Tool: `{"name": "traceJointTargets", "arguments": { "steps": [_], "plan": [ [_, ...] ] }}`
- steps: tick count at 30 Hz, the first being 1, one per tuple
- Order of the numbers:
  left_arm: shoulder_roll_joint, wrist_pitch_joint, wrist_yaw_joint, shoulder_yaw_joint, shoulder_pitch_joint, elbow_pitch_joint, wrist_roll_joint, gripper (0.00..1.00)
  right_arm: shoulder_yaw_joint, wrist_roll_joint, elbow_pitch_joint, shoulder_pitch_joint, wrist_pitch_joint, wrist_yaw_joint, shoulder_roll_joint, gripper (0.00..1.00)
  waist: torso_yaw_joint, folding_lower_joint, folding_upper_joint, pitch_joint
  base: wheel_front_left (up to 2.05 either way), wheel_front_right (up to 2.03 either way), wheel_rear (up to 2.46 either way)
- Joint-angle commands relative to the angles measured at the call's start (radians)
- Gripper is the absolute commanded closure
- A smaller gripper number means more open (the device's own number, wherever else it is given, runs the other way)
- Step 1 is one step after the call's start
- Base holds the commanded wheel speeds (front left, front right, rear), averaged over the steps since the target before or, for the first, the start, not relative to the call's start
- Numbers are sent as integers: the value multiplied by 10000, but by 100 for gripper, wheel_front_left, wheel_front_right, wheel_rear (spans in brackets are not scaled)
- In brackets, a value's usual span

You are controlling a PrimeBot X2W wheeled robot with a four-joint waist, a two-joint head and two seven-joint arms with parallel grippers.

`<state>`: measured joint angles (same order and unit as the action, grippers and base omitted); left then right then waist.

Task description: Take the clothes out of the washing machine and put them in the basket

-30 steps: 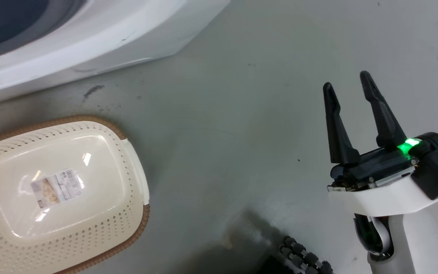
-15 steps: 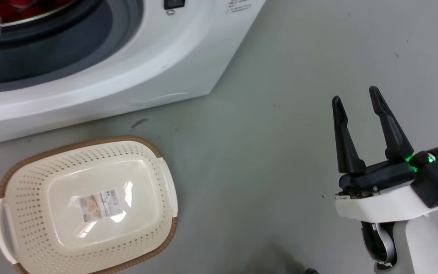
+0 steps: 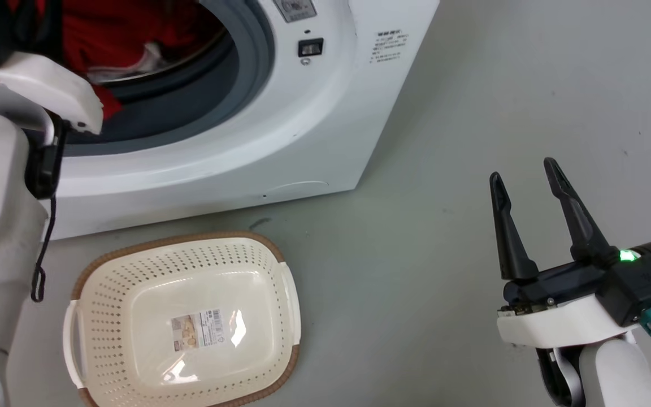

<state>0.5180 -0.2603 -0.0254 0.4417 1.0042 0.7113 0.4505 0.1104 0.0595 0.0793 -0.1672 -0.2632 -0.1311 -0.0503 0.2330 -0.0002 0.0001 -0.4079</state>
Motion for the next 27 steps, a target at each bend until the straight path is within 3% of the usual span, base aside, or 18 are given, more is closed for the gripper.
{"name": "traceJointTargets", "arguments": {
  "steps": [1,7,16,22,27],
  "plan": [
    [-41,-64,82,-100,-393,-326,-109,100,-8,-87,-45,105,-24,7,0,0,-213,2,-1,288,0,0,0],
    [-277,-62,501,-737,-2260,-2707,-552,100,-115,-253,-117,368,-24,7,3,0,-602,2,-1,873,0,0,0],
    [-792,-63,710,-1213,-5402,-5712,-708,100,-263,-406,-236,800,-24,7,2,0,-1430,2,-1,1674,0,0,0],
    [-954,31,818,-1044,-6847,-6598,-547,100,-323,-477,-265,931,-24,7,2,0,-1864,2,-1,1828,0,0,0],
    [-1007,279,845,-774,-7541,-6368,-436,100,-193,-708,-272,907,-24,7,2,0,-2065,2,-1,1686,0,0,0]
  ]
}}
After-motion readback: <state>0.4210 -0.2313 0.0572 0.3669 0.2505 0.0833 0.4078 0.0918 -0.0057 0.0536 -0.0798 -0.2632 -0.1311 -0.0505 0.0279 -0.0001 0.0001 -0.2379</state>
